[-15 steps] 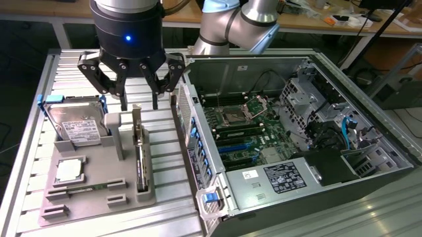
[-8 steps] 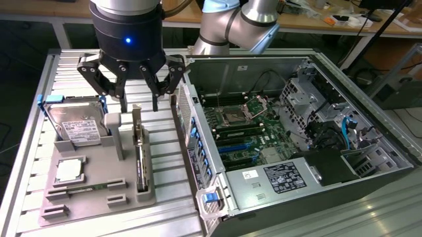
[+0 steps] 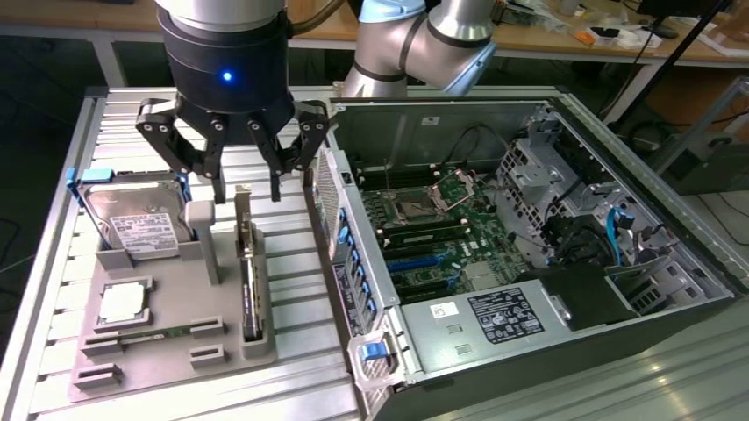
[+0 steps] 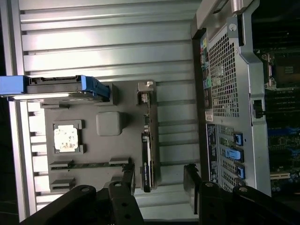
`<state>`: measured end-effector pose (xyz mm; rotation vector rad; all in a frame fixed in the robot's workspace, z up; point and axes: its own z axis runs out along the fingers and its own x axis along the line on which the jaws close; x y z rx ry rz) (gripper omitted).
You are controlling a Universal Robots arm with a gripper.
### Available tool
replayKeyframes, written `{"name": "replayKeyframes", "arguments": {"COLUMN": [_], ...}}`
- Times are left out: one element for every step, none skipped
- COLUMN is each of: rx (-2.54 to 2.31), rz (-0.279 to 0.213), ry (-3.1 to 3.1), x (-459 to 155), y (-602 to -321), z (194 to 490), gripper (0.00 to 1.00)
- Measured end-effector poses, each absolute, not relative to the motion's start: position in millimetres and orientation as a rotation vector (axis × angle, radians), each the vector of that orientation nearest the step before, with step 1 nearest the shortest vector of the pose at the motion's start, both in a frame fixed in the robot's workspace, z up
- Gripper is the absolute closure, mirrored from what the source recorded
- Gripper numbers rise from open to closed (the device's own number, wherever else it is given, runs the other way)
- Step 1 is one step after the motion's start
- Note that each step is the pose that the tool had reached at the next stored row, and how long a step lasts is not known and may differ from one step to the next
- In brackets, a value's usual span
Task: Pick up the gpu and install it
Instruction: 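Pick up the gpu and move the gpu toward the slot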
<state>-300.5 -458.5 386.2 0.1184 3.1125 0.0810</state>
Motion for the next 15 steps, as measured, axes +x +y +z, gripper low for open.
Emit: {"name": "replayKeyframes", "arguments": {"rx": [0.118,0.118,0.118,0.118,0.118,0.118,0.118,0.118,0.118,0.118,0.118,0.118,0.118,0.118,0.118], "rz": [0.081,0.081,0.081,0.081,0.081,0.081,0.081,0.081,0.081,0.081,0.081,0.081,0.081,0.081,0.081], "ry": [3.113,3.113,3.113,3.113,3.112,3.112,3.113,3.113,3.112,3.112,3.112,3.112,3.112,3.112,3.112], "x": [-300.6,-300.6,-300.7,-300.7,-300.8,-300.8,-300.9,-300.9,-300.9,-300.9,-301.0,-301.0,-301.1,-301.1,-301.2], "y": [-459.1,-459.6,-460.1,-460.7,-461.3,-461.8,-462.3,-462.9,-463.4,-463.8,-464.3,-464.9,-465.3,-465.8,-466.3], "z": [386.2,386.1,386.0,385.9,385.9,385.8,385.7,385.7,385.6,385.5,385.5,385.4,385.3,385.3,385.2], "gripper": [0.46,0.46,0.46,0.46,0.46,0.46,0.46,0.46,0.46,0.46,0.46,0.46,0.46,0.46,0.46]}}
